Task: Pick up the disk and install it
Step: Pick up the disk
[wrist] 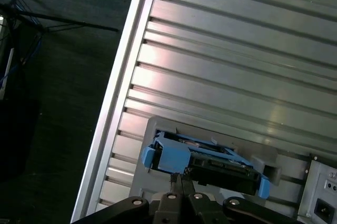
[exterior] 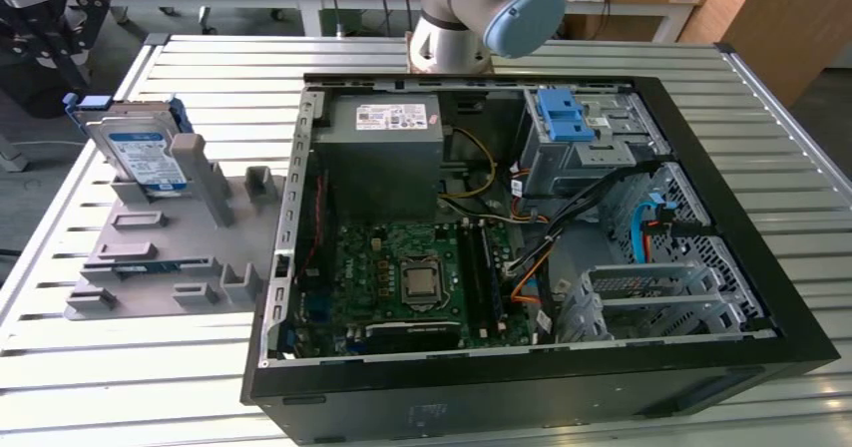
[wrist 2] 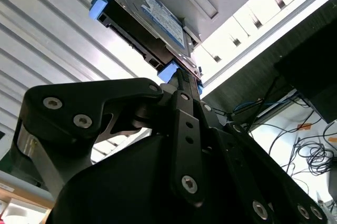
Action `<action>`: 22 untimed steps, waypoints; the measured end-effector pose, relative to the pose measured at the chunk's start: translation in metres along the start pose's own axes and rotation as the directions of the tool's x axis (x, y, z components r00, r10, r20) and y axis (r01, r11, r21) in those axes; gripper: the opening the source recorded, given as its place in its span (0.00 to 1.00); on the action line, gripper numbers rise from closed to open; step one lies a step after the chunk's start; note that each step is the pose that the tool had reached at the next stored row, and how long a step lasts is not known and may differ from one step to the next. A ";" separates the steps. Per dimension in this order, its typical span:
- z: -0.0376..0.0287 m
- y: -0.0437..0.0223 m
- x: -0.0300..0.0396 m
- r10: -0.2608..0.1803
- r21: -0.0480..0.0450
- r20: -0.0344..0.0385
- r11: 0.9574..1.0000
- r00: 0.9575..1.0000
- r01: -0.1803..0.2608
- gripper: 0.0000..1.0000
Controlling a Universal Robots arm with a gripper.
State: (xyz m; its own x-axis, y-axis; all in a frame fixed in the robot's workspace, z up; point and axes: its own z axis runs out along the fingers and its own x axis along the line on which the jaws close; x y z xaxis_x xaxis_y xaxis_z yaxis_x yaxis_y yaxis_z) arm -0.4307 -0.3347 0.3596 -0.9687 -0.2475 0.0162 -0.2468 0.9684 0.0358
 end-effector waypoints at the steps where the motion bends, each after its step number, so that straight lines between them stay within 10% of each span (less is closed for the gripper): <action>1: 0.0000 0.0000 0.0001 -0.004 0.000 0.000 1.000 1.000 0.004 0.11; 22: 0.0000 0.0002 0.0008 -0.096 0.001 -0.004 0.995 0.995 0.096 0.11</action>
State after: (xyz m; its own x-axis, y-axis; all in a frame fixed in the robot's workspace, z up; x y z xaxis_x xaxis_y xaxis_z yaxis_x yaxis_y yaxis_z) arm -0.4315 -0.3347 0.3596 -0.9406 -0.3391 0.0162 -0.3384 0.9403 0.0358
